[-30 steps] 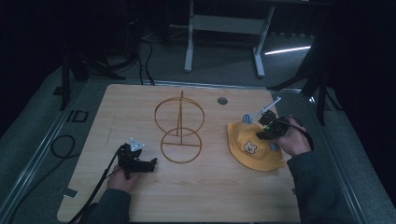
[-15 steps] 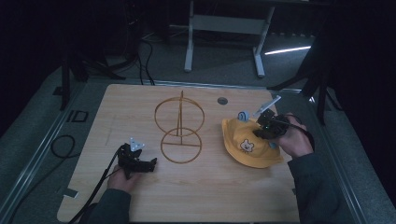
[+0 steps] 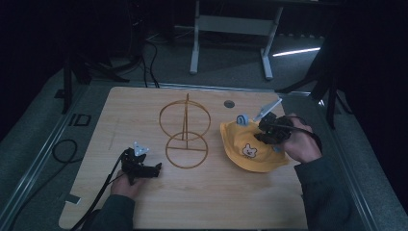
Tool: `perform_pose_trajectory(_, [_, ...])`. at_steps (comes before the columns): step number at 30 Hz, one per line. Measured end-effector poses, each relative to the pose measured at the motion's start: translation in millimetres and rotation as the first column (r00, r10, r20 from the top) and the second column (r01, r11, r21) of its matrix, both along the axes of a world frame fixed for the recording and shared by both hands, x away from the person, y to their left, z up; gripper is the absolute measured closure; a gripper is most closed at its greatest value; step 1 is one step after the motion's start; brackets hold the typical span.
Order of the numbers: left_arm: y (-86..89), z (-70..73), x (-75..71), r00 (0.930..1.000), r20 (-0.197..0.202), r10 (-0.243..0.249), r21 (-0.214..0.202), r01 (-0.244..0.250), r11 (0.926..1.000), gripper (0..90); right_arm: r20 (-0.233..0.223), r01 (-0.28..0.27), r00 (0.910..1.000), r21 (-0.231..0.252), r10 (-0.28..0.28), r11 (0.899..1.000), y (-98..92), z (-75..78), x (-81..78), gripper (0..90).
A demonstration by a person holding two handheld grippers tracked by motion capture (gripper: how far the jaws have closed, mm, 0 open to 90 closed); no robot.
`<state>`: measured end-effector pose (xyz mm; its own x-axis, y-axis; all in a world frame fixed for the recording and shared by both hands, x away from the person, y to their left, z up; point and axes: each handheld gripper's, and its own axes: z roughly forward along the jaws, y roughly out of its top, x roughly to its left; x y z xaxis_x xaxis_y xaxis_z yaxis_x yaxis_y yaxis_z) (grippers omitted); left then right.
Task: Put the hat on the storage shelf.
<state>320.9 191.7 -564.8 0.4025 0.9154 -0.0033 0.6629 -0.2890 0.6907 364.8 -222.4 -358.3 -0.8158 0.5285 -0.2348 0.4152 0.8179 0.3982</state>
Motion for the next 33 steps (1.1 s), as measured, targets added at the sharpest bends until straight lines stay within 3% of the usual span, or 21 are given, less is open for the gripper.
perform_pose_trajectory(8, [0.0, 0.0, 0.0, 1.0000, -0.001, 0.000, 0.000, 0.000, 1.0000, 2.0, 0.036, -0.038, 0.9986, -0.009, 0.039, 0.999, 7.9, 13.4, -7.8, 80.3])
perform_pose_trajectory(11, [-0.1, 0.0, 0.0, 1.0000, 0.001, 0.001, -0.001, -0.001, 1.0000, 2.0, 0.048, -0.052, 0.9975, 0.022, 0.051, 0.998, 8.8, 22.1, -8.7, 80.4])
perform_pose_trajectory(16, [-0.2, -0.1, 0.0, 1.0000, 0.001, 0.002, -0.002, -0.002, 1.0000, 2.0, 0.077, -0.064, 0.9951, 0.035, 0.062, 0.997, 8.6, 31.2, -9.0, 80.5])
perform_pose_trajectory(22, [-0.2, -0.1, 0.0, 1.0000, 0.001, 0.002, -0.002, -0.002, 1.0000, 2.0, 0.072, -0.081, 0.9946, 0.077, 0.076, 0.994, 5.8, 39.9, -6.3, 80.8])
perform_pose_trajectory(33, [-0.2, 0.0, 0.0, 1.0000, 0.001, 0.002, -0.001, -0.002, 1.0000, 2.0, 0.107, -0.092, 0.9911, 0.110, 0.080, 0.990, 2.8, 56.1, -5.1, 80.9])
